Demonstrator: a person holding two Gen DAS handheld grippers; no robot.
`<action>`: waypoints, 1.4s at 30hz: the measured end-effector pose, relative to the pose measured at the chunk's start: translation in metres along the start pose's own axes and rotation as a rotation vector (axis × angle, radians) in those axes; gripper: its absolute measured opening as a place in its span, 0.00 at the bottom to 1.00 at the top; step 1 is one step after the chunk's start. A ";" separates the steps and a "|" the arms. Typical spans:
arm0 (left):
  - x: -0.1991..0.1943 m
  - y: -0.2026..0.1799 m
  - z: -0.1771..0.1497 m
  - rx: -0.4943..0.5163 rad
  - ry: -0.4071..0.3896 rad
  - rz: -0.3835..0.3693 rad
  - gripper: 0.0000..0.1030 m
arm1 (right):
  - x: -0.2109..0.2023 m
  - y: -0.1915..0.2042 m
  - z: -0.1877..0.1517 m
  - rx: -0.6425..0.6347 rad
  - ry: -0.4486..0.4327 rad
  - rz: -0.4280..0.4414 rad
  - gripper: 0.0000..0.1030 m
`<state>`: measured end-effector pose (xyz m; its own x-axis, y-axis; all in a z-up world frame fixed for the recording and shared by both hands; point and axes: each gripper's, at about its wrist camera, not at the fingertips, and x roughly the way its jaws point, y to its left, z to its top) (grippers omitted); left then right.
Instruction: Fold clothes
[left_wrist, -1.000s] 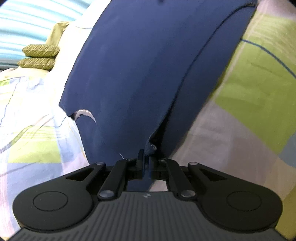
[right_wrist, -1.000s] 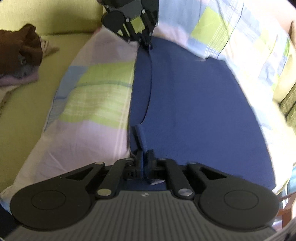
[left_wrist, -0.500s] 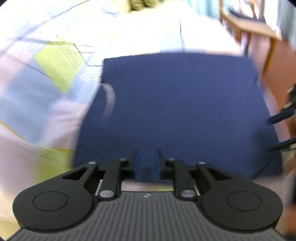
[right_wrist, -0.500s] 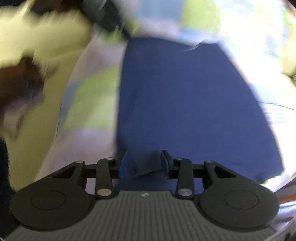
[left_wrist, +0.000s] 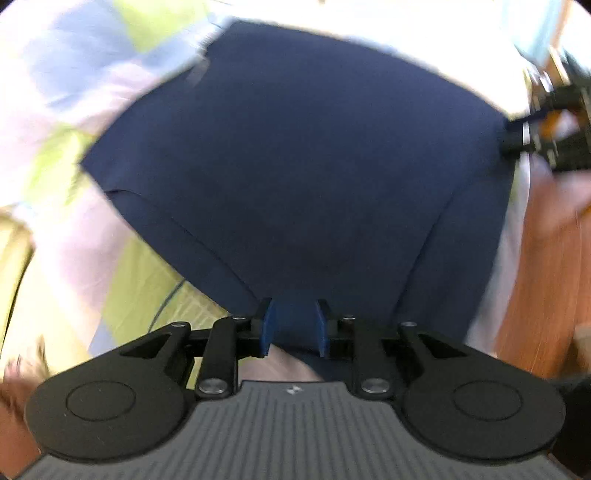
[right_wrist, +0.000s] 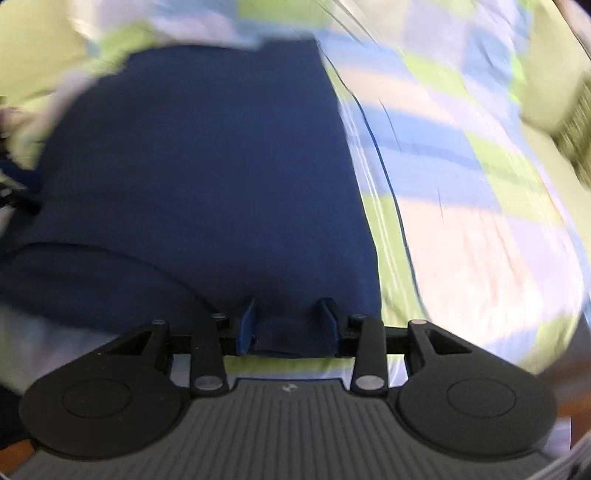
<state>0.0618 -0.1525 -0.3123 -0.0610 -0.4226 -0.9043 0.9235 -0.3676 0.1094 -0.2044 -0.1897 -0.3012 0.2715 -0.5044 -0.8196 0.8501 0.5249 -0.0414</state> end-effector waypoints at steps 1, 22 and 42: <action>-0.001 -0.004 0.002 -0.033 -0.002 0.012 0.42 | -0.006 -0.002 -0.001 -0.008 -0.024 0.037 0.34; 0.016 0.069 0.061 -0.466 0.038 0.044 0.46 | 0.043 -0.013 0.087 -0.081 0.106 0.341 0.42; 0.094 0.223 0.105 -0.780 0.029 0.054 0.50 | 0.158 0.018 0.257 -0.402 0.045 0.620 0.49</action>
<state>0.2227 -0.3608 -0.3295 -0.0084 -0.3979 -0.9174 0.9250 0.3455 -0.1584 -0.0296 -0.4365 -0.2847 0.6221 -0.0092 -0.7829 0.3134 0.9193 0.2383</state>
